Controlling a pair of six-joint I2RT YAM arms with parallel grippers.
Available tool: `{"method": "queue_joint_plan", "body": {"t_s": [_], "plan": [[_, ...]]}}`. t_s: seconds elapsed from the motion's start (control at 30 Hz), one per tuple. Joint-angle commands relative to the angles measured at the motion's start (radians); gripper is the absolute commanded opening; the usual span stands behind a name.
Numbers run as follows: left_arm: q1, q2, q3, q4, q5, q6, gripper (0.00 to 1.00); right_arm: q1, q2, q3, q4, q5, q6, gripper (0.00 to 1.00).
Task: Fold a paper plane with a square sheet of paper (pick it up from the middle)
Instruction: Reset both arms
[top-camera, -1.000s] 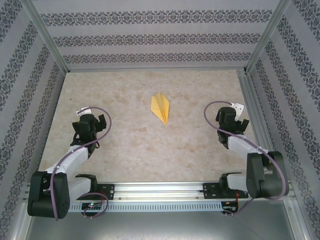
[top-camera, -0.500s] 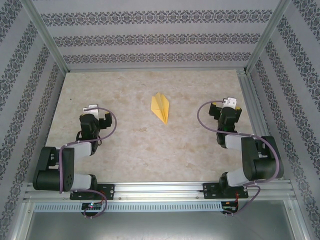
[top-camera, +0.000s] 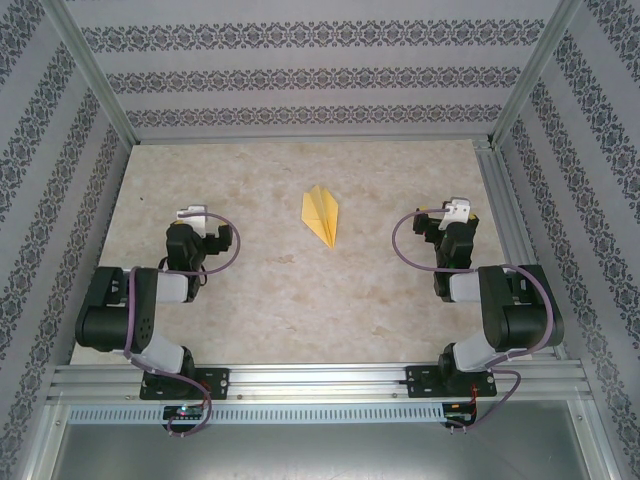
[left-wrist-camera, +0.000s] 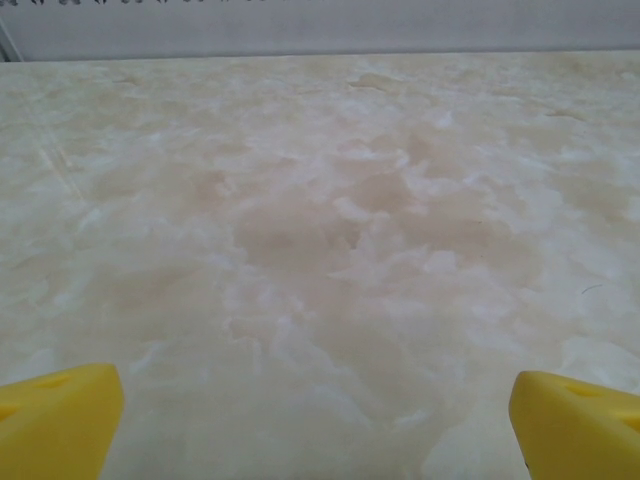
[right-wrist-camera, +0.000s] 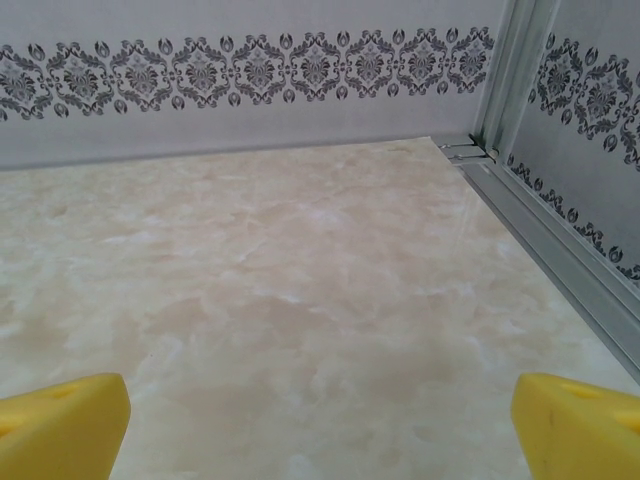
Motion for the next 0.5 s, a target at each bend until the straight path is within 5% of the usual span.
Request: {"method": "queue_joint_plan", "body": {"t_s": [0.0,0.47], "plan": [[-0.018,0.015,0.020,0.069,0.007,0.041,1.00,-0.013,0.004,0.007,0.039,-0.029,-0.006,0.98],[-0.028,0.011,0.028,0.047,-0.004,0.048,1.00,-0.017,0.004,0.009,0.035,-0.035,-0.004,0.98]]}}
